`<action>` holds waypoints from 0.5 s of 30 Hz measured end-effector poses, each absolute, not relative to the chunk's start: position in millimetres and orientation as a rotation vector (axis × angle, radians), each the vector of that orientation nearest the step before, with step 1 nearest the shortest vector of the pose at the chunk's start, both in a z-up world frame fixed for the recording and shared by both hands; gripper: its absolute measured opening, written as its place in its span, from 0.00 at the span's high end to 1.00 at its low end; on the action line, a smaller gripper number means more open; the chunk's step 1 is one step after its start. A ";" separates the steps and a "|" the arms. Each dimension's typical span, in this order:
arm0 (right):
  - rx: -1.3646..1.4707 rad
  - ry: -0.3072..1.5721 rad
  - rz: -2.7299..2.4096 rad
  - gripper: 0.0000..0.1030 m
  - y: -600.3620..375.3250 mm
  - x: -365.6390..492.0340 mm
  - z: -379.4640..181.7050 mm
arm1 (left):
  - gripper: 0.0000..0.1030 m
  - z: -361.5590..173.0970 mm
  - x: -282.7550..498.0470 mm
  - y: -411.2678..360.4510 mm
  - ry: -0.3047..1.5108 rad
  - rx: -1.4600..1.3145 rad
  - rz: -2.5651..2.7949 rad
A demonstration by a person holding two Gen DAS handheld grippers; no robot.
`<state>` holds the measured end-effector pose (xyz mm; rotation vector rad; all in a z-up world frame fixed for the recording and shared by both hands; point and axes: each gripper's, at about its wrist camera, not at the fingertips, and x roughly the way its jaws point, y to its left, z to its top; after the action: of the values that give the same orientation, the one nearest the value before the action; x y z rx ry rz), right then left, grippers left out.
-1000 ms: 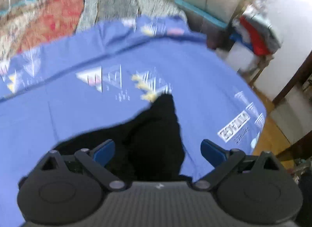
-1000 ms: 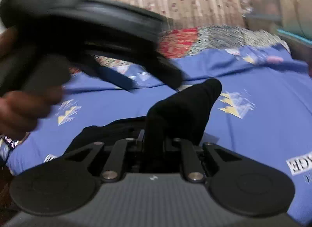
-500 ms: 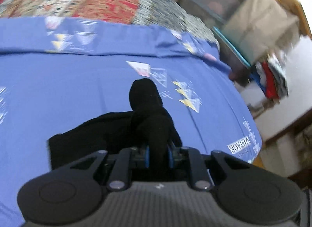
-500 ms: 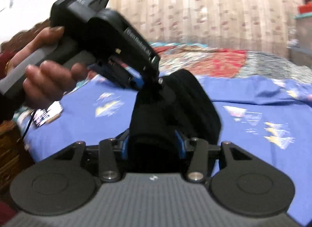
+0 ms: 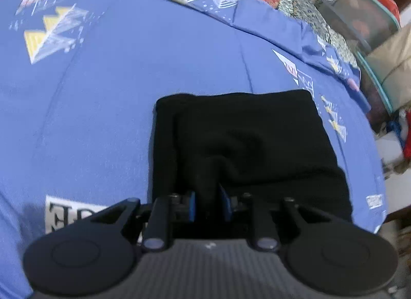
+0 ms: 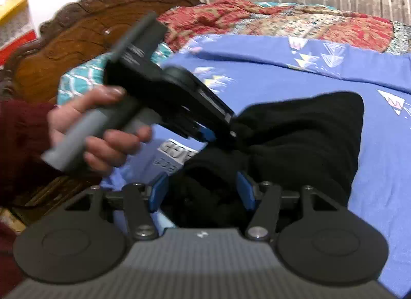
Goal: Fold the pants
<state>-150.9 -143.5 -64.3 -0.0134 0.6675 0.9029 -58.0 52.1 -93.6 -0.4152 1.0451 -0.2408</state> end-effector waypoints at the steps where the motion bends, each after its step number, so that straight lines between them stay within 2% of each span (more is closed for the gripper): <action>1: 0.041 0.668 0.930 0.41 -153.4 -147.8 -56.2 | 0.80 -89.8 -57.3 50.3 1.043 -0.396 -0.239; 3: 0.148 0.661 0.934 0.43 -176.2 -143.8 -48.9 | 0.78 -85.4 -59.3 49.4 1.035 -0.382 -0.243; 4: 0.185 0.663 0.913 0.51 -186.5 -139.7 -45.8 | 0.77 -82.0 -60.1 50.8 1.028 -0.386 -0.242; 6: 0.208 0.664 0.850 0.61 -200.6 -134.8 -40.5 | 0.66 -78.5 -64.1 55.9 1.022 -0.398 -0.212; 8: 0.206 0.648 0.786 0.61 -210.9 -132.4 -39.3 | 0.57 -73.3 -73.8 58.5 1.019 -0.413 -0.186; 10: 0.230 0.681 0.732 0.68 -217.0 -125.8 -45.3 | 0.51 -68.2 -86.1 59.5 1.022 -0.442 -0.221; 12: 0.223 0.737 0.688 0.69 -211.5 -119.2 -59.4 | 0.41 -64.6 -95.1 60.2 1.036 -0.481 -0.271; 15: 0.250 0.732 0.686 0.69 -202.9 -122.7 -67.0 | 0.40 -64.0 -109.1 58.5 1.048 -0.530 -0.319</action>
<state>-122.7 -202.9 -67.0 0.2499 0.7318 0.6865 -109.1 58.5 -64.0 -0.5296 1.0482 -0.3193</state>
